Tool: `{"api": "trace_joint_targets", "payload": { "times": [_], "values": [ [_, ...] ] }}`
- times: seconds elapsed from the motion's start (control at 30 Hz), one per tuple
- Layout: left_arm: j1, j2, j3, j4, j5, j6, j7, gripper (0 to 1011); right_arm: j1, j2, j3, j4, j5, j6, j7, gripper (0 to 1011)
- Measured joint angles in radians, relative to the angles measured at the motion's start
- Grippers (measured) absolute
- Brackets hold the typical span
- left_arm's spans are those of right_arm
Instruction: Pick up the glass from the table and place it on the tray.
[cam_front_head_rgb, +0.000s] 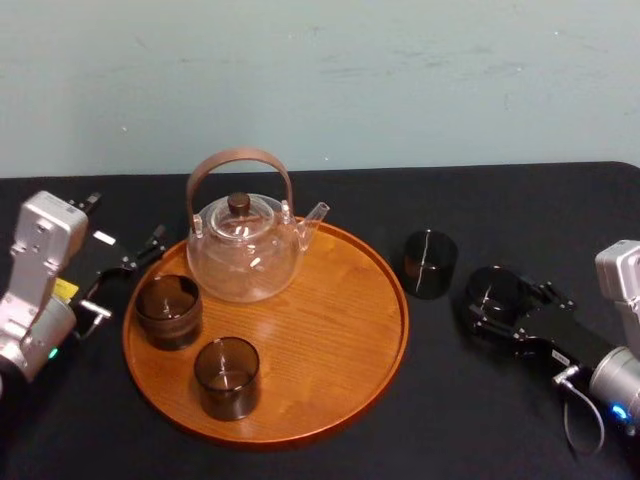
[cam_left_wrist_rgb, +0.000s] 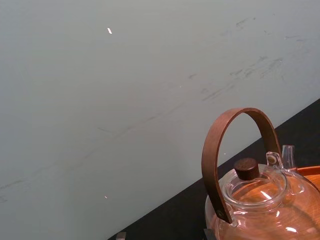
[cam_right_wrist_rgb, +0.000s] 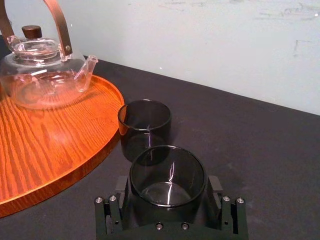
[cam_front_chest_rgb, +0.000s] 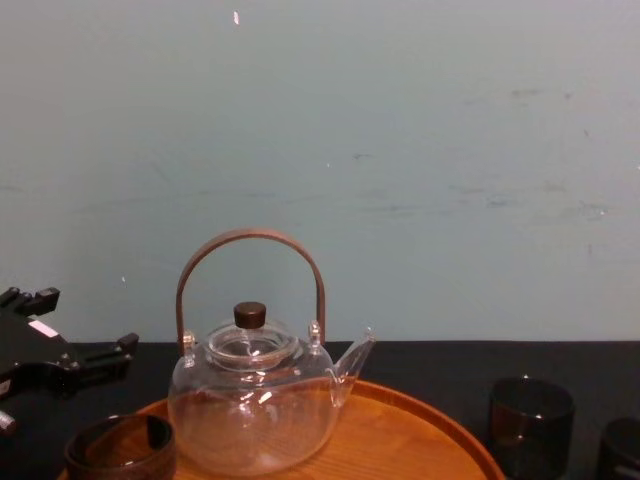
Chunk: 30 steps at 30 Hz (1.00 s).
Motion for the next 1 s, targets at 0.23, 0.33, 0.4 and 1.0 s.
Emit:
{"api": "trace_joint_targets", "payload": {
  "times": [0.23, 0.33, 0.4, 1.0],
  "values": [
    [0.0, 0.0, 0.0, 0.0, 0.0, 0.0, 0.0, 1001, 0.034, -0.014, -0.013, 0.03, -0.017, 0.01, 0.009, 1002],
    [0.0, 0.0, 0.0, 0.0, 0.0, 0.0, 0.0, 1001, 0.044, -0.018, -0.016, 0.04, -0.02, 0.012, 0.012, 1002],
    [0.0, 0.0, 0.0, 0.0, 0.0, 0.0, 0.0, 1001, 0.052, -0.022, -0.019, 0.049, -0.024, 0.013, 0.014, 1002],
    [0.0, 0.0, 0.0, 0.0, 0.0, 0.0, 0.0, 1001, 0.069, -0.032, -0.023, 0.069, -0.033, 0.009, 0.014, 985]
  ]
}}
